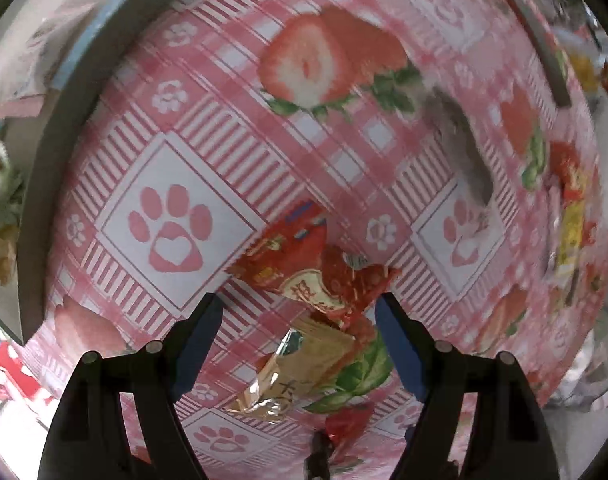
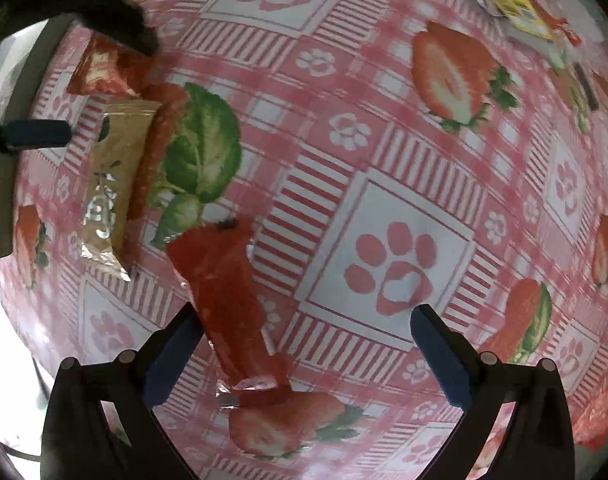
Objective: Organize snacks
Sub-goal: 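Grasp the red stick packet with the right tool, then grasp the red candy wrapper with the left tool while the right holds the red packet, then carry both snacks over the white box and open both tools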
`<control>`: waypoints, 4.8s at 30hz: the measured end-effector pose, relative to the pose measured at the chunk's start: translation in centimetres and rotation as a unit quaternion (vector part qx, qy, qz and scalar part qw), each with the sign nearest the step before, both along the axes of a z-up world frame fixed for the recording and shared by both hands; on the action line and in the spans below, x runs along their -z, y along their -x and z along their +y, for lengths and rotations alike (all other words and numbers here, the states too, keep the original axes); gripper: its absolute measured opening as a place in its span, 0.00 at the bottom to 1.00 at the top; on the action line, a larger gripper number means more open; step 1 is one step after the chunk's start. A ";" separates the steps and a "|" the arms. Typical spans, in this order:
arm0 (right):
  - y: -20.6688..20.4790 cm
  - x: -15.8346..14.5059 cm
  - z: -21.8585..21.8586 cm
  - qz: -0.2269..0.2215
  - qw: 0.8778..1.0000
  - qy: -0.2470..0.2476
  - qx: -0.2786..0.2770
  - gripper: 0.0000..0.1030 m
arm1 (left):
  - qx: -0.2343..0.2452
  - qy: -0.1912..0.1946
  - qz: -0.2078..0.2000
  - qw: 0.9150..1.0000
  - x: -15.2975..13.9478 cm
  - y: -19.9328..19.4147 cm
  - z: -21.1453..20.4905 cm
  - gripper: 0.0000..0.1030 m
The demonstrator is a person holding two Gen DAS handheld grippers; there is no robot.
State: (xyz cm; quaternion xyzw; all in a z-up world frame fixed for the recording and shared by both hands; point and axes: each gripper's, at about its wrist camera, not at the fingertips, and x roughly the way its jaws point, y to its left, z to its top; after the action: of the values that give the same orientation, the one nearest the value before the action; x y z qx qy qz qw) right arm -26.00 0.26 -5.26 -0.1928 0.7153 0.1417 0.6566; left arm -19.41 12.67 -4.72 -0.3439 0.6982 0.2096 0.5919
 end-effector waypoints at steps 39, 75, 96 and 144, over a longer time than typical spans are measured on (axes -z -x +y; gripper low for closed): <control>1.1 -3.8 -11.8 0.080 0.969 -0.140 0.186 0.24 | 0.169 -0.053 -0.077 0.981 -4.2 -0.9 0.9 0.70; 1.7 -7.7 -2.9 0.069 0.982 -0.167 0.054 0.24 | 0.248 -0.103 -0.134 0.954 -12.2 13.8 -0.6 0.24; -1.0 -10.1 12.1 0.039 0.978 -0.202 0.016 0.24 | 0.196 -0.159 -0.153 0.956 -15.1 13.7 13.7 0.24; -6.6 -5.5 22.6 0.051 0.985 -0.098 0.129 1.00 | 0.297 -0.096 -0.095 0.945 -6.1 7.4 23.5 0.78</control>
State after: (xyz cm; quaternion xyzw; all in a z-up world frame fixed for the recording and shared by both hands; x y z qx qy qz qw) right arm -19.36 22.83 0.24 -0.0262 0.7494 0.1343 0.6478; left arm -26.84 36.13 1.39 -0.0810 0.6857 0.0571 0.7211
